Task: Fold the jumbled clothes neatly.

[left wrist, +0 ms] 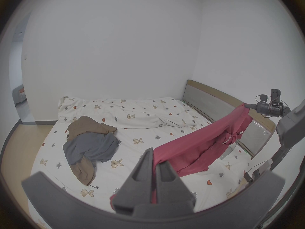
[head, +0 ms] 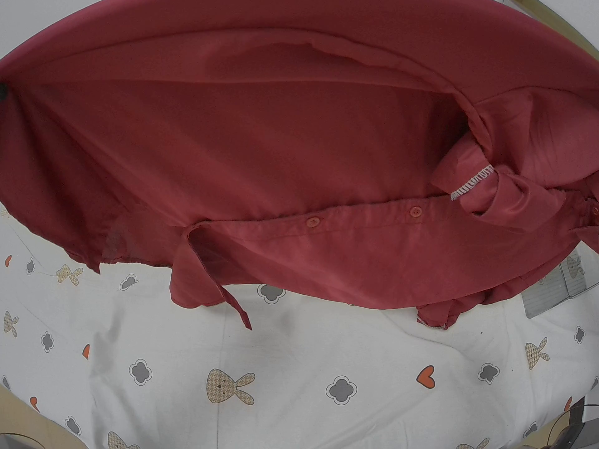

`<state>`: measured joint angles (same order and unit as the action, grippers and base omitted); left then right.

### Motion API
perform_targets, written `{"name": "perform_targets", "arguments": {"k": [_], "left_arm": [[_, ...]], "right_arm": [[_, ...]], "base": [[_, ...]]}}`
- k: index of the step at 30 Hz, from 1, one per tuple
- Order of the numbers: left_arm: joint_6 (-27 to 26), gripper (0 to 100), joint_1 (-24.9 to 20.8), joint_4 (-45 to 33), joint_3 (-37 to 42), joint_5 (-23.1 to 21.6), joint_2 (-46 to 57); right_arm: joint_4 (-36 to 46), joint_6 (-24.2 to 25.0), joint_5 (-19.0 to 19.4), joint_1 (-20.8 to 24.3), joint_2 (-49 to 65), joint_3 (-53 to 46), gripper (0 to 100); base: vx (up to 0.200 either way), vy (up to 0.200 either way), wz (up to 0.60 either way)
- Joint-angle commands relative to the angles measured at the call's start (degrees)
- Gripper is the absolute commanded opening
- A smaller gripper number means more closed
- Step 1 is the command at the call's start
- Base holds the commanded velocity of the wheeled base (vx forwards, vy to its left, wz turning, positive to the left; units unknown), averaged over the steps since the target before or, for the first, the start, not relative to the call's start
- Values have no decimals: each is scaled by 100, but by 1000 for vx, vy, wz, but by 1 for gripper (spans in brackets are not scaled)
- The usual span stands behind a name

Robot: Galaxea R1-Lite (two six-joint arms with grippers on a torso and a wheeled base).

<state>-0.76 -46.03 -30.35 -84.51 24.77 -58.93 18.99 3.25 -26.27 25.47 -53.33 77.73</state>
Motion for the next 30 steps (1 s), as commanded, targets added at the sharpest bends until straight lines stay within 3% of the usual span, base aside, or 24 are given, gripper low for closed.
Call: {"name": "perform_targets", "arguments": {"k": [1, 9, 13, 15, 16, 17, 21, 30], "left_arm": [[-4, 0, -20, 3, 4, 1, -5], [471, 0, 15, 179, 382, -16, -919], [533, 0, 587, 451, 356, -210, -1587], [533, 0, 587, 451, 356, -210, -1587], [524, 0, 1088, 733, 224, -605, -2114], [524, 0, 1281, 821, 154, -684, -2307], [471, 0, 1896, 988, -180, -790, -3019], [418, 0, 2397, 1005, -1261, -1009, -4425]], "right_arm": [[-1, -9, -10, 2, 130, 93, 0], [-89, 272, 8, 81, -678, -399, 0], [-308, 641, 219, -24, -1592, -337, 0], [-308, 641, 219, -24, -1592, -337, 0], [-924, 756, 614, -402, -2243, -337, 0], [-1152, 756, 755, -551, -2454, -320, 0], [-1794, 756, 1001, -929, -3368, -38, 0], [-1855, 773, 1080, -1492, -4765, 1008, 0]], "base": [[0, 0, 0], [0, 0, 0], [0, 0, 0], [0, 0, 0], [0, 0, 0], [0, 0, 0], [0, 0, 0], [0, 0, 0]]}}
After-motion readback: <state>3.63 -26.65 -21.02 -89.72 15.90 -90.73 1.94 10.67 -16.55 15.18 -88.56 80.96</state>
